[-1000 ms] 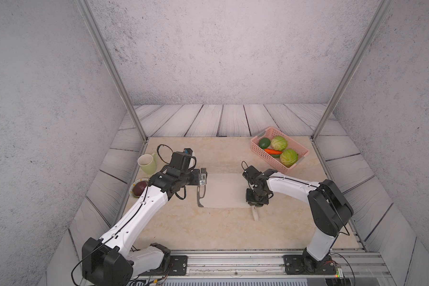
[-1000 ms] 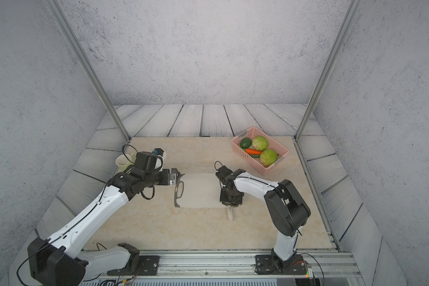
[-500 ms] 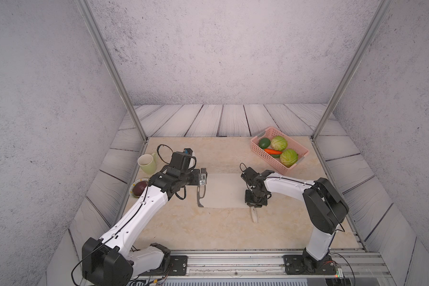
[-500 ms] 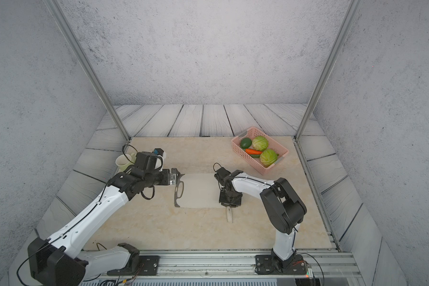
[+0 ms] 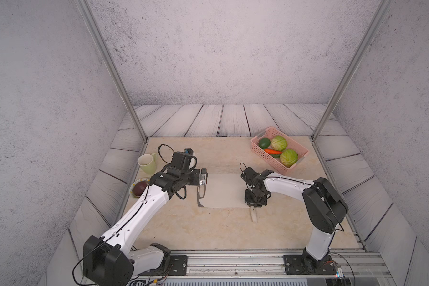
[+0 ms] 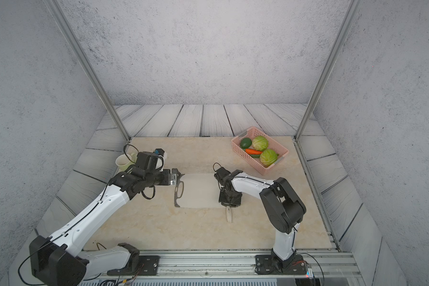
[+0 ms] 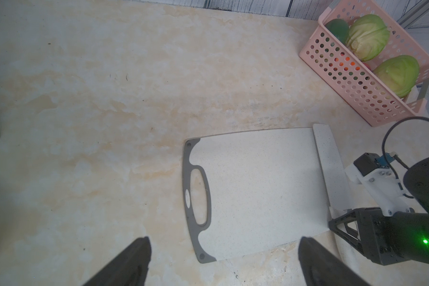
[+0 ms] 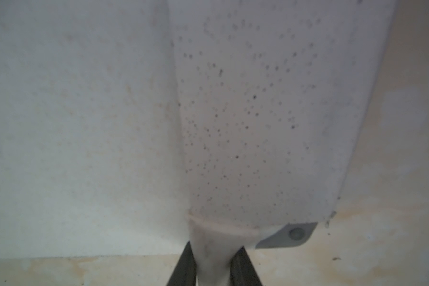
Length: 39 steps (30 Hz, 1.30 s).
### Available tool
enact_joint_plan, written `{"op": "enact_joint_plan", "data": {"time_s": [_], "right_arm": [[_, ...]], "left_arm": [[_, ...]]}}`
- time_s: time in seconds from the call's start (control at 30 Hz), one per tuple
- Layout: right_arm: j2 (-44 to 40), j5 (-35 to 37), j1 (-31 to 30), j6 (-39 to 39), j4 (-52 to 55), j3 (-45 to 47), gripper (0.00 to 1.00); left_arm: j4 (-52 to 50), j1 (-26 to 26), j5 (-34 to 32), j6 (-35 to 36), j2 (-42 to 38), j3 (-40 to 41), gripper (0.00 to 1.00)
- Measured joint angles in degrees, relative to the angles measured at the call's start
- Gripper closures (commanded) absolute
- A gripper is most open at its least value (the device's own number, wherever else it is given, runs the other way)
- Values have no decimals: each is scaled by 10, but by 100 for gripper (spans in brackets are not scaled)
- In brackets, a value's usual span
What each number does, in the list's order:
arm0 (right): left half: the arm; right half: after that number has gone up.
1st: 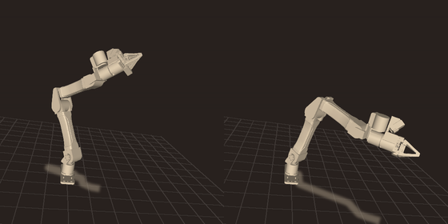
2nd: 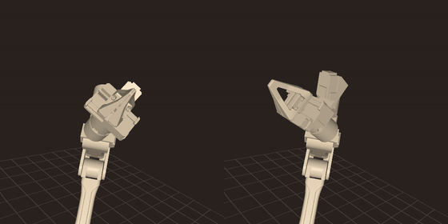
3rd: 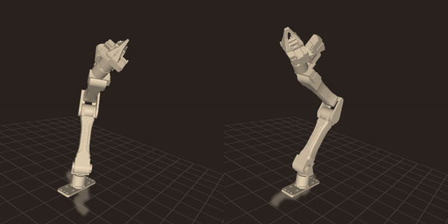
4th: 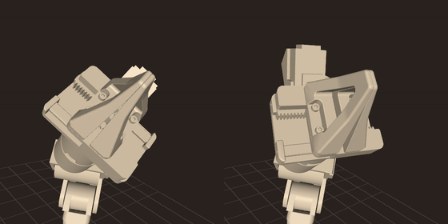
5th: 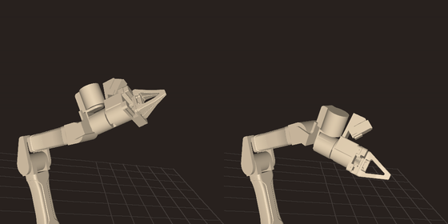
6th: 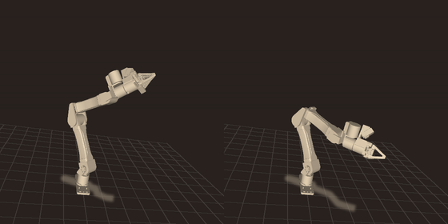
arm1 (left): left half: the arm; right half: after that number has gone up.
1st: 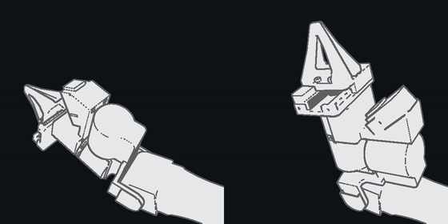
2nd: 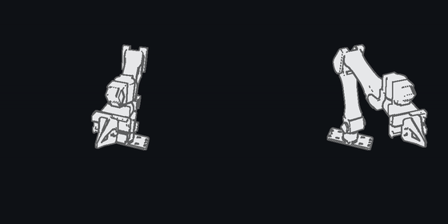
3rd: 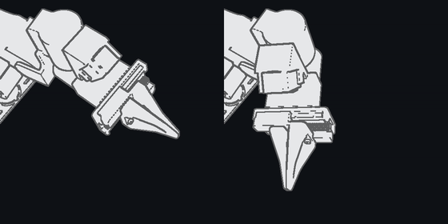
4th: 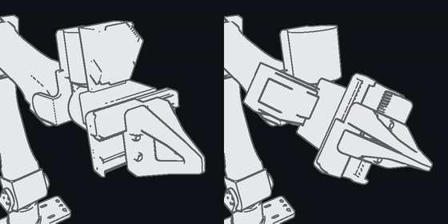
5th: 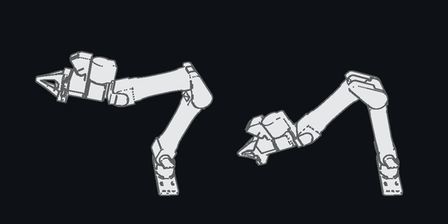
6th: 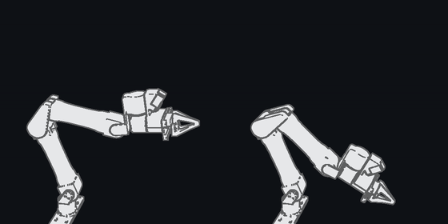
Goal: Align the knife with the edge of the cutting board
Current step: Place the knife at the edge of the cutting board, then adjust the knife at the edge of the cutting board.
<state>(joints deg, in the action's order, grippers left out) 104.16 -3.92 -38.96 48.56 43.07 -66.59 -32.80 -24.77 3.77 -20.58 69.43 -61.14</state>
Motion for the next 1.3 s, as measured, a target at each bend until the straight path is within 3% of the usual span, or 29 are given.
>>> {"op": "enact_joint_plan", "data": {"time_s": [0.13,0.8,1.3], "right_arm": [[0,0,0,-1,-3,0,60],[-19,4,-9,-1,1,22,57],[-25,13,-26,0,1,39,70]], "left_arm": [[0,0,2,0,0,0,2],[0,0,2,0,3,0,2],[0,-2,1,0,5,0,2]]}}
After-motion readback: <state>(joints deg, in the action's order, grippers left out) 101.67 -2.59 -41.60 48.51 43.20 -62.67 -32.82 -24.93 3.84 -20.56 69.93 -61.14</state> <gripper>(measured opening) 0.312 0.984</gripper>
